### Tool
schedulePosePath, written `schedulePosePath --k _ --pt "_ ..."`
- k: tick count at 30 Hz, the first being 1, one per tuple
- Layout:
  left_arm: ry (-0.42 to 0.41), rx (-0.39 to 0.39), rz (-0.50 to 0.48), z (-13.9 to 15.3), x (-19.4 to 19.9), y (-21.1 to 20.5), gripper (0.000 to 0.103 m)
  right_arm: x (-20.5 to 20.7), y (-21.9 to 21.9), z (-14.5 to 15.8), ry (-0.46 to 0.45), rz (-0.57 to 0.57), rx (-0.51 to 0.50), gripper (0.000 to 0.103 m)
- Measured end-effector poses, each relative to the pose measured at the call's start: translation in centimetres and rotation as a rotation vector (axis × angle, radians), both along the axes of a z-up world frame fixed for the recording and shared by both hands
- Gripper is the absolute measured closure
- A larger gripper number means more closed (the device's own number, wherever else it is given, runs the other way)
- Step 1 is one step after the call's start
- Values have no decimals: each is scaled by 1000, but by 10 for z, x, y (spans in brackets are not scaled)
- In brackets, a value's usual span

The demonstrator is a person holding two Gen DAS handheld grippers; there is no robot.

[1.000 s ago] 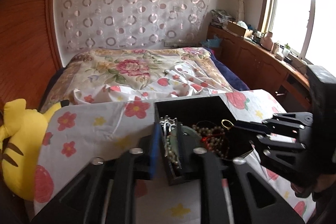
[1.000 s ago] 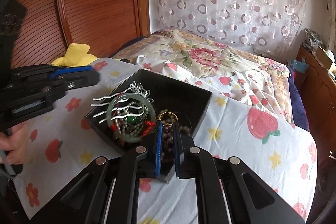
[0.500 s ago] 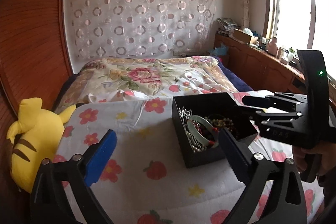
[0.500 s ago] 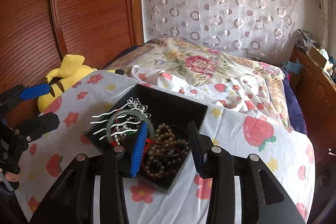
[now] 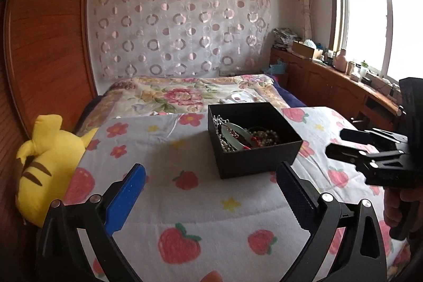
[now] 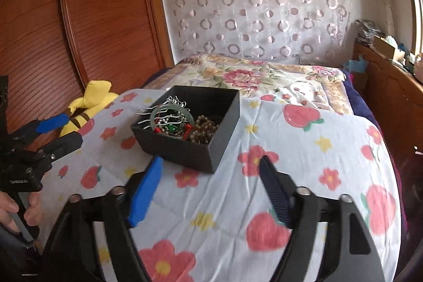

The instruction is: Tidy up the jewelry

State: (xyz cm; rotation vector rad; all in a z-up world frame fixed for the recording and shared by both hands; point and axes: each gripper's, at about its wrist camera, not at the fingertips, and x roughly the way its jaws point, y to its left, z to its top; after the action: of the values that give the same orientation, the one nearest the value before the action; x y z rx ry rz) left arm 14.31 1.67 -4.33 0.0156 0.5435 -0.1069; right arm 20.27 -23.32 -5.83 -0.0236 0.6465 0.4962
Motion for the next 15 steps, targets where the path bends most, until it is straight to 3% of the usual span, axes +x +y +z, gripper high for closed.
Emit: schedulePosePath --k 7,15 --pt "-36 13 0 12 -31 -16 8 -44 -18 18 -96 -63 44 3" --pt "-64 16 16 23 -62 -20 8 -89 -28 34 -173 -147 69 3"
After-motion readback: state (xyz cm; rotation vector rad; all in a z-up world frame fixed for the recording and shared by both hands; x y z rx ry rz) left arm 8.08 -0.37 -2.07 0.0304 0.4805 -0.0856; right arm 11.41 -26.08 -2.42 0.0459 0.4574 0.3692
